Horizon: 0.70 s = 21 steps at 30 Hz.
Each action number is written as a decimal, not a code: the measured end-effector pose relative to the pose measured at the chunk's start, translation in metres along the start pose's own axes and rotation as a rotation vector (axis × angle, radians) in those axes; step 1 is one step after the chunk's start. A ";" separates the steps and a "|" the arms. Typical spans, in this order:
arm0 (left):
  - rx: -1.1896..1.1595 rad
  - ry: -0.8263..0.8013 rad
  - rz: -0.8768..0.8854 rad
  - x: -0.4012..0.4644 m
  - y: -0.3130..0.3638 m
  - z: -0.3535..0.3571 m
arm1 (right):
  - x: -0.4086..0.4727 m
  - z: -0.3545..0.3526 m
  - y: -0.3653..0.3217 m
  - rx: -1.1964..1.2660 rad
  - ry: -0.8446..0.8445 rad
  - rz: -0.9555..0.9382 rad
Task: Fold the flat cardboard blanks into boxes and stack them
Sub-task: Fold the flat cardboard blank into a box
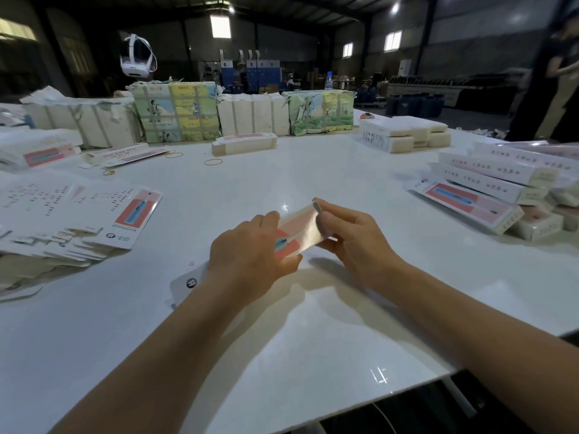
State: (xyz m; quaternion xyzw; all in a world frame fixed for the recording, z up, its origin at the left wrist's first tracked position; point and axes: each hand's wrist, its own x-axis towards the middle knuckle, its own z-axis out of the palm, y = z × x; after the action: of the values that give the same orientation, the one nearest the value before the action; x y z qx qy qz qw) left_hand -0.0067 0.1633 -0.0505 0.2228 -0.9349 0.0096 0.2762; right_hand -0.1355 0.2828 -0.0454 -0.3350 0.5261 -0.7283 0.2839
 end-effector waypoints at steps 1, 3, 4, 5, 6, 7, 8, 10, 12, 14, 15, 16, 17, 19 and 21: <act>0.000 0.009 0.007 0.000 0.000 0.000 | -0.001 0.000 -0.001 0.024 -0.006 0.007; 0.006 0.034 0.027 -0.001 0.002 0.001 | -0.001 -0.002 -0.001 0.064 0.006 0.013; 0.007 0.046 0.034 -0.001 0.003 0.001 | -0.001 -0.003 -0.001 0.080 0.015 0.019; 0.006 0.052 0.035 -0.001 0.003 0.001 | -0.001 -0.003 -0.002 0.092 0.025 0.027; 0.004 0.053 0.034 -0.001 0.004 0.001 | 0.000 -0.004 -0.001 0.097 0.034 0.028; 0.003 0.052 0.033 -0.001 0.004 0.001 | 0.000 -0.004 -0.001 0.103 0.042 0.032; 0.004 0.052 0.033 -0.001 0.004 0.000 | 0.001 -0.005 0.000 0.105 0.045 0.033; 0.003 0.059 0.036 -0.003 0.004 0.000 | 0.000 -0.004 -0.001 0.111 0.052 0.037; -0.002 0.067 0.036 -0.004 0.004 0.000 | 0.001 -0.004 -0.001 0.112 0.066 0.048; 0.005 0.072 0.043 -0.004 0.004 0.000 | 0.002 -0.004 0.000 0.102 0.083 0.063; 0.012 0.073 0.049 -0.004 0.003 0.000 | 0.002 -0.004 0.000 0.098 0.086 0.071; 0.016 0.075 0.054 -0.004 0.003 -0.001 | 0.002 -0.004 0.000 0.091 0.085 0.074; 0.019 0.076 0.057 -0.004 0.003 -0.001 | 0.002 -0.004 0.000 0.087 0.083 0.077; 0.025 0.077 0.060 -0.004 0.004 -0.002 | 0.002 -0.003 0.000 0.063 0.084 0.072; 0.044 0.077 0.068 -0.004 0.005 -0.002 | 0.001 -0.002 0.001 -0.007 0.095 0.038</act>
State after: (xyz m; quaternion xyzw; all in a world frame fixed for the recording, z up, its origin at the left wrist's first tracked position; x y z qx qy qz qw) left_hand -0.0043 0.1696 -0.0506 0.1967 -0.9301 0.0481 0.3065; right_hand -0.1377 0.2836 -0.0465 -0.2910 0.5477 -0.7361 0.2712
